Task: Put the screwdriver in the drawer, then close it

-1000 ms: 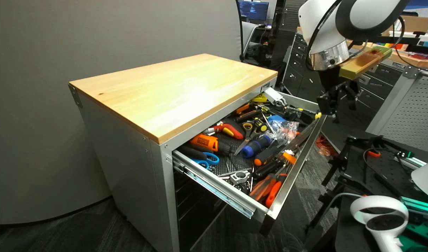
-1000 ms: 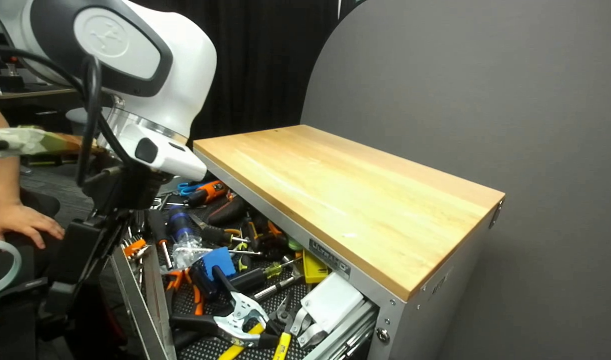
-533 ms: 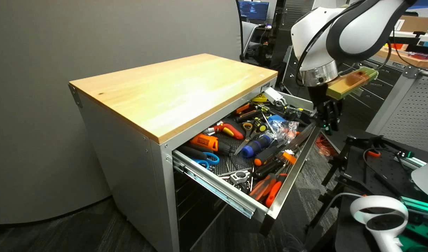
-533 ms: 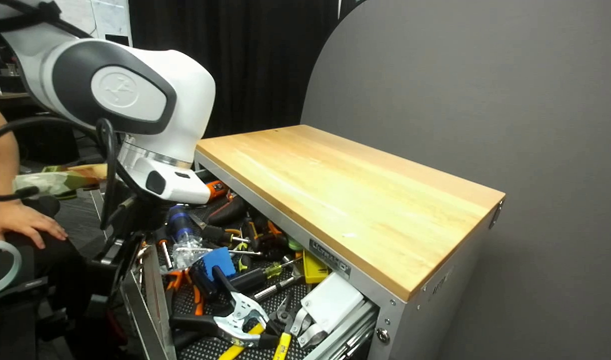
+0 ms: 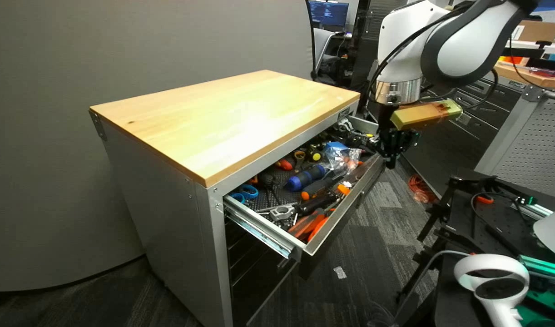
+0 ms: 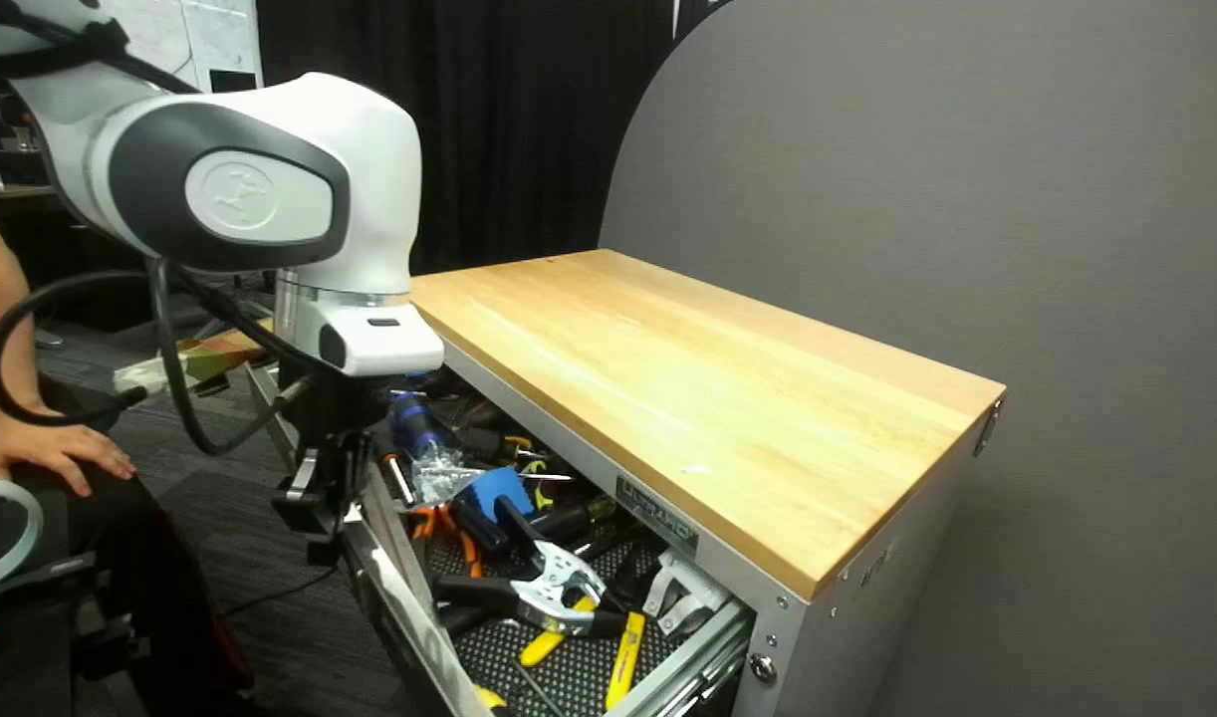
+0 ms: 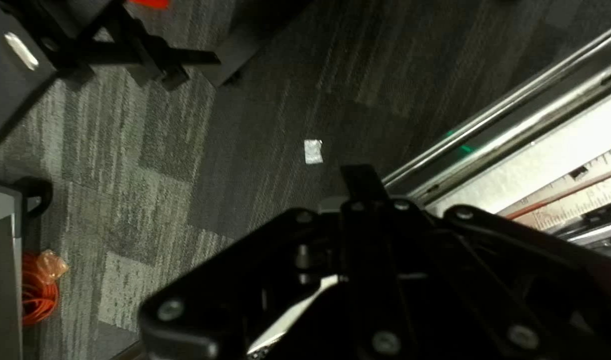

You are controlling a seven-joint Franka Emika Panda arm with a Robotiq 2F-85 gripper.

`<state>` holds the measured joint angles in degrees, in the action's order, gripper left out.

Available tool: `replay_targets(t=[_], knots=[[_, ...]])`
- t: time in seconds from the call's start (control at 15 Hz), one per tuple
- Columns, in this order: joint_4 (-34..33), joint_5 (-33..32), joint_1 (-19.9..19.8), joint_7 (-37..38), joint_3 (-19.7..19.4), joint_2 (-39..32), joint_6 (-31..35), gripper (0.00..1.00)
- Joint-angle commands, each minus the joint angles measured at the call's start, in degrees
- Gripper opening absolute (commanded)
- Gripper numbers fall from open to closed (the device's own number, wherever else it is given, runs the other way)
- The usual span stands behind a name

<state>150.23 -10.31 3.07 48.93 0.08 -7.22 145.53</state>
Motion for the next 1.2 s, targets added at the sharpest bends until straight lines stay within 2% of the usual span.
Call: replay_targets(t=[0.0, 0.2, 0.47, 0.8, 1.0, 1.07, 1.13], knots=[[-4.1, -6.0, 3.0, 9.4, -1.2, -6.7, 10.9, 0.0], [-7.9, -15.3, 6.7, 19.0, -4.5, -10.3, 16.9, 0.0], [-14.6, -34.4, 16.7, 37.5, -14.3, -14.6, 21.2, 0.0], [-18.6, -55.0, 30.0, 60.4, -26.3, -14.8, 20.3, 0.0], [-19.3, -66.4, 36.1, 73.9, -31.2, -12.6, 19.6, 0.0], [-18.3, -68.7, 35.8, 76.6, -30.7, -11.9, 19.6, 0.09], [-16.8, -68.7, 35.8, 76.4, -30.4, -10.9, 19.7, 0.28]])
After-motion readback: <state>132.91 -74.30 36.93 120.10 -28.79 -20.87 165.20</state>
